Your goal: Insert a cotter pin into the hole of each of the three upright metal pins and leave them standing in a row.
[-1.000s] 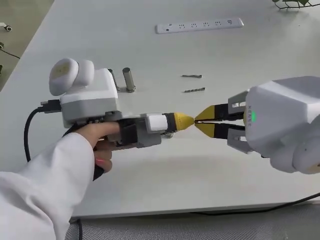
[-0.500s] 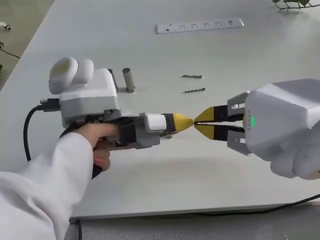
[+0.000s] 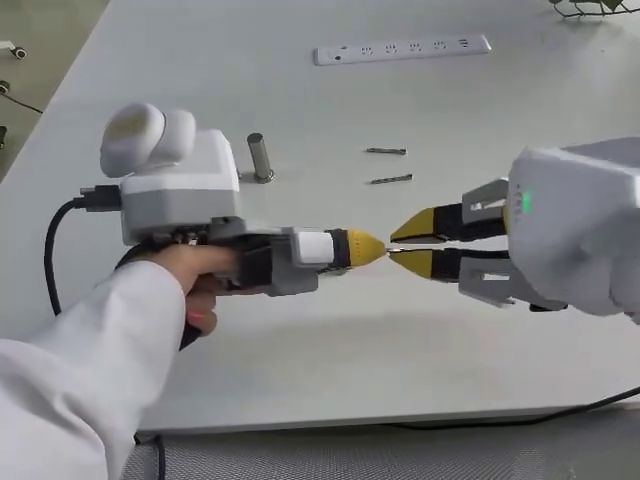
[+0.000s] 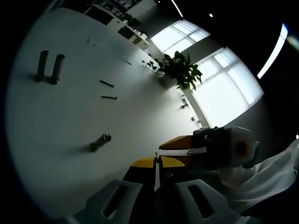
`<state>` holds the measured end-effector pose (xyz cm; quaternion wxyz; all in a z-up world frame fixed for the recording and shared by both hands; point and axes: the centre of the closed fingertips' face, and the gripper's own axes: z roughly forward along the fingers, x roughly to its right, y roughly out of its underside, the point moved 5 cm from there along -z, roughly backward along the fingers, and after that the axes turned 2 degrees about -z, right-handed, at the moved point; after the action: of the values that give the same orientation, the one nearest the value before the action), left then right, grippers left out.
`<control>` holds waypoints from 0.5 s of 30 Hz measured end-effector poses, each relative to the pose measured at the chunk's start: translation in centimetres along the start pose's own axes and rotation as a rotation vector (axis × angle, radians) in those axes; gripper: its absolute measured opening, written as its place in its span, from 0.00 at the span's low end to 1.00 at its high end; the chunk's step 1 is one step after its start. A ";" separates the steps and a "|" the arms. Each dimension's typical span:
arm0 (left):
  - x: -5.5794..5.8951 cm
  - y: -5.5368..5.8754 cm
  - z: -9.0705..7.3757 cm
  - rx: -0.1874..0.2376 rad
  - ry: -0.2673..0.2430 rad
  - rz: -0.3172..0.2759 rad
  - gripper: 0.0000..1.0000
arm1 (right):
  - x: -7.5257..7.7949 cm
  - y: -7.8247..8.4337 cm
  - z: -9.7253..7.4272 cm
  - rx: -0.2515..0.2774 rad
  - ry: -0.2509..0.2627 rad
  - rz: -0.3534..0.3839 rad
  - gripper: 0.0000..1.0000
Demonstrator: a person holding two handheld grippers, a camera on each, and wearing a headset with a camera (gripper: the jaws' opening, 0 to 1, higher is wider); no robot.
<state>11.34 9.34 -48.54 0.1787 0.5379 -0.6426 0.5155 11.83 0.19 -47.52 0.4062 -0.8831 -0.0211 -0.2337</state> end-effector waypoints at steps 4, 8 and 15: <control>0.1 0.0 -0.4 0.001 0.002 0.049 0.00 | 0.5 0.9 -0.4 0.015 -0.009 0.084 0.02; 0.5 -0.1 -0.6 -0.002 0.014 0.162 0.00 | 0.0 1.2 -0.7 0.060 -0.100 0.267 0.06; 1.7 -0.4 -1.3 -0.017 0.032 0.412 0.00 | 0.0 1.6 -1.5 0.176 -0.296 0.571 0.13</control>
<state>10.68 9.62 -46.45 0.0844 0.3853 -0.7404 0.5443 11.59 -1.96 -47.77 0.5225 -0.8393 0.1484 0.0232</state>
